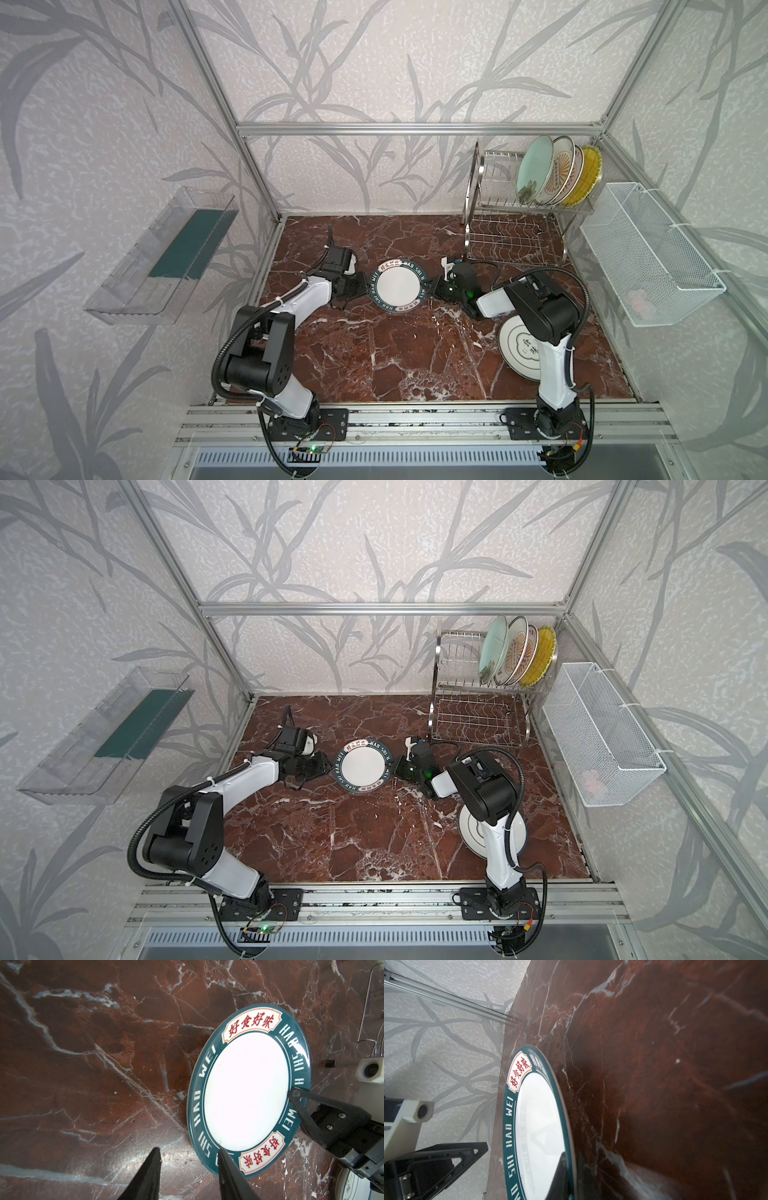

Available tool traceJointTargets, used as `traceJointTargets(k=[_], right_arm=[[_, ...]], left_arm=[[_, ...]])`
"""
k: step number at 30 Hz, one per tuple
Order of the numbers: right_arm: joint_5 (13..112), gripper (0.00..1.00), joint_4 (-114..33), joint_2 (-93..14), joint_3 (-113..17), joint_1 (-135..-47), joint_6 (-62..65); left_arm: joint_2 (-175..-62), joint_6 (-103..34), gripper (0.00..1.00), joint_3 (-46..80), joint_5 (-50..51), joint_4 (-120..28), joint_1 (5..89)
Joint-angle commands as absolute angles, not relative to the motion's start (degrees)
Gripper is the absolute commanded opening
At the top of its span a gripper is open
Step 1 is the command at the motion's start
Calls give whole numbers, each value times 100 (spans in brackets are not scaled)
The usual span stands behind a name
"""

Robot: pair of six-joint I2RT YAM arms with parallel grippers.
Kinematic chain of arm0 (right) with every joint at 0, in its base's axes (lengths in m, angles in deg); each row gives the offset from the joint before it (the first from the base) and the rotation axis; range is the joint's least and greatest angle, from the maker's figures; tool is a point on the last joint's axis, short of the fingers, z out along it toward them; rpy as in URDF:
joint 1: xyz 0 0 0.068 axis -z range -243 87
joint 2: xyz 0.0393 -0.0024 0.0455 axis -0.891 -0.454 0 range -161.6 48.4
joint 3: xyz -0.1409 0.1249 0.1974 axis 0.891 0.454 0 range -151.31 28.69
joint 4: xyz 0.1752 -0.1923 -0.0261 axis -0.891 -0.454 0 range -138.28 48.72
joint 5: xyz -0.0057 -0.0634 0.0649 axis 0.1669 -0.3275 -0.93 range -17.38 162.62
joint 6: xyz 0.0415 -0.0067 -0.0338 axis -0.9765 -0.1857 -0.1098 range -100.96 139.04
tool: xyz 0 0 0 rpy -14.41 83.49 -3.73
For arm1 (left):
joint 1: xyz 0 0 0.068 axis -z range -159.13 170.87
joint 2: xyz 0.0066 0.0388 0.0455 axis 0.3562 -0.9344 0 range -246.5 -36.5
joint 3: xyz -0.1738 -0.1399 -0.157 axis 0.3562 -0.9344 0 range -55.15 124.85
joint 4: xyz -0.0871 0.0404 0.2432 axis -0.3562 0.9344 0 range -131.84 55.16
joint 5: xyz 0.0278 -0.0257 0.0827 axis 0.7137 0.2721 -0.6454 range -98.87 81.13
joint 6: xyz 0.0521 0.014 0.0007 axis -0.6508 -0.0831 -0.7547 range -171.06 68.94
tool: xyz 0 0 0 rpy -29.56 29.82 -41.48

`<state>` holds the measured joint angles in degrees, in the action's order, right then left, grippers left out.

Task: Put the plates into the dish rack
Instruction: 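Lower the right gripper onto the plate rim opposite the left gripper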

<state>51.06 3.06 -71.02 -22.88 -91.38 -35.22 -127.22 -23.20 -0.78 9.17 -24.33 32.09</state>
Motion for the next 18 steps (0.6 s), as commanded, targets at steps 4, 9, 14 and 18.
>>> traceJointTargets(k=[4,9,14,18], right_arm=[[5102,0,67,-6846,-2085,-9086,-3295],[5080,0,328,-6672,-1961,-9049,-3321],[5050,0,372,-6461,-1843,-9022,-3311],[4927,0,398,-6312,-1792,-9009,-3320]], left_arm=[[-12411,-2373,44,-216,836,-2402,3142],[-12205,-2334,44,-401,984,-2618,3025],[-12089,-2115,44,-700,1368,-3220,2924],[-12053,-2021,45,-846,1690,-3685,2922]])
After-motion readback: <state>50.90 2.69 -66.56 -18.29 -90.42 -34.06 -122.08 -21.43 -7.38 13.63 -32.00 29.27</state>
